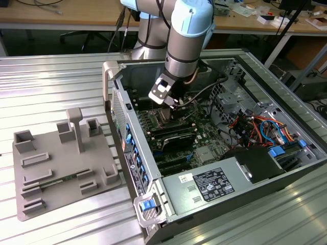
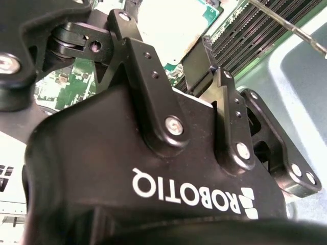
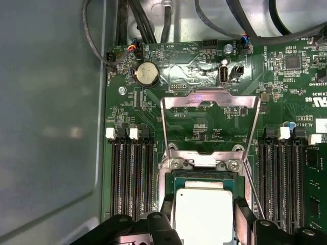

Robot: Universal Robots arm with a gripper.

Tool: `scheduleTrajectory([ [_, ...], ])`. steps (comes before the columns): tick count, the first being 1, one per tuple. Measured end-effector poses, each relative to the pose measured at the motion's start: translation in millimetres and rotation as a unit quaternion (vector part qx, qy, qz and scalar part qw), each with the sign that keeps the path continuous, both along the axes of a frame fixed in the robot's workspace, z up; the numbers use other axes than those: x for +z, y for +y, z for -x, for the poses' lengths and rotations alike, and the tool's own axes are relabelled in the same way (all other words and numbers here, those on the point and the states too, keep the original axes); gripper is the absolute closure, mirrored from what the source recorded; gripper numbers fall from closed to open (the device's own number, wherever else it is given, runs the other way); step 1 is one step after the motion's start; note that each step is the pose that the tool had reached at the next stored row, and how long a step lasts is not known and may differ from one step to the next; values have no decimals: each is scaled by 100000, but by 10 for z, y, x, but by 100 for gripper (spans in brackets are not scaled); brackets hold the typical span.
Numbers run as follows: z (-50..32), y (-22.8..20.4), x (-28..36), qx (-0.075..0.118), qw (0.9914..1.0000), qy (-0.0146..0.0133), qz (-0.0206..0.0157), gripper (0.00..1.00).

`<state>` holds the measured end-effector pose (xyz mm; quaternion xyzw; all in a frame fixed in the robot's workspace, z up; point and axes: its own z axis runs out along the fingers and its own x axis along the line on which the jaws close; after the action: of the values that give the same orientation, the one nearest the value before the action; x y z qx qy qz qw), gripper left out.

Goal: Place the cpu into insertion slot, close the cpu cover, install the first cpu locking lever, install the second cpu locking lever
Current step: 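Place the cpu into insertion slot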

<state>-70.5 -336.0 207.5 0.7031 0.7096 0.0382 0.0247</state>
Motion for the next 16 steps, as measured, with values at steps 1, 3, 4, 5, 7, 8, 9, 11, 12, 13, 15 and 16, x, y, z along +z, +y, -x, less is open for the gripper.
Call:
scheduleTrajectory([
  [1,0,1,-6,42,100000,-2,-6,45],
  [3,0,0,-19,56,100000,-2,-3,45],
  [4,0,0,-27,59,100000,-3,-3,45],
  [5,0,0,-34,59,100000,-2,-4,45],
  [7,0,0,-49,60,100000,2,2,45],
  [8,0,0,-56,54,100000,1,-1,45],
  [9,-2,0,-60,48,100000,8,7,45],
  [11,-8,0,-64,61,100000,0,4,45],
  [12,-12,0,-65,62,100000,1,0,45],
  [13,-16,0,-66,61,100000,0,-1,45],
  [15,-18,0,-69,48,100000,2,0,45],
  [16,-18,0,-71,50,100000,-2,-5,45],
])
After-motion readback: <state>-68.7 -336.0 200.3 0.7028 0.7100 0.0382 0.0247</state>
